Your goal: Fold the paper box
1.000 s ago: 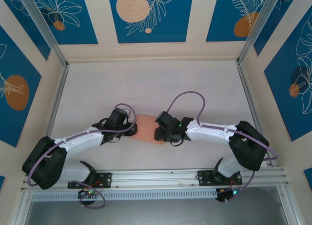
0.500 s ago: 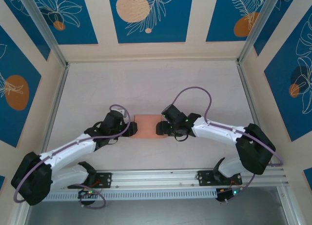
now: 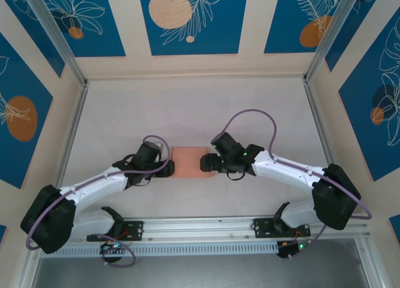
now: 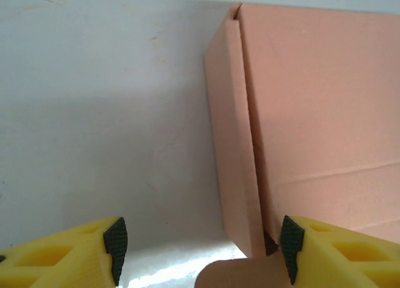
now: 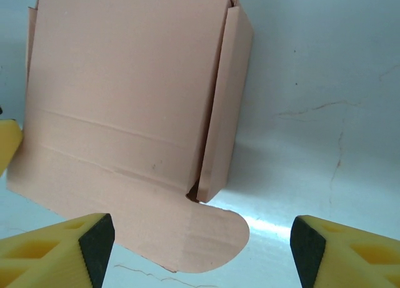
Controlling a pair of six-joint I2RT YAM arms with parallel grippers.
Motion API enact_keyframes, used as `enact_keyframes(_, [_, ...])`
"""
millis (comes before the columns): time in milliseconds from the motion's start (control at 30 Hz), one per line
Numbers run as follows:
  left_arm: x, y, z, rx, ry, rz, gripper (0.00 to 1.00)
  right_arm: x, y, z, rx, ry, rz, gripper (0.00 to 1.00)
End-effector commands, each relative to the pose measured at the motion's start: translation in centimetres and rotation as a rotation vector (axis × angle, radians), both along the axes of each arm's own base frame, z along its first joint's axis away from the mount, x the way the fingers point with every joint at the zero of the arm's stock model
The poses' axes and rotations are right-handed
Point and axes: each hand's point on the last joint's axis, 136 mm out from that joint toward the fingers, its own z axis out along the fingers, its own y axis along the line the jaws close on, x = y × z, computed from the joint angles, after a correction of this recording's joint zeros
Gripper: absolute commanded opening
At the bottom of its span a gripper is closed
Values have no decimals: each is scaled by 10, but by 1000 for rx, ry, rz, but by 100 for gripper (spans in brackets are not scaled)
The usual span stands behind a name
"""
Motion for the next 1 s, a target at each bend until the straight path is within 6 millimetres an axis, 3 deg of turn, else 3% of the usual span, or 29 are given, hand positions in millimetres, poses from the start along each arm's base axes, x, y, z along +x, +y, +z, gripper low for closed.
enact_keyframes(0, [15, -8, 7, -22, -27, -13, 65, 0, 8, -12, 29, 36, 30, 77])
enact_keyframes(267, [11, -18, -5, -79, 20, -16, 55, 1, 22, -31, 44, 110, 30, 71])
enact_keyframes(500, [11, -19, -2, -107, 16, 4, 52, -15, 4, -24, -155, 119, -51, 71])
enact_keyframes(633, [17, -17, 11, -102, -24, 11, 58, -22, -4, -16, -265, 99, -69, 72])
enact_keyframes(800, [32, -22, 29, -87, -90, -13, 63, -25, 5, -12, -218, 98, -64, 71])
enact_keyframes(967, [45, -35, 34, -83, -105, -58, 68, -28, 10, -15, -186, 124, -64, 71])
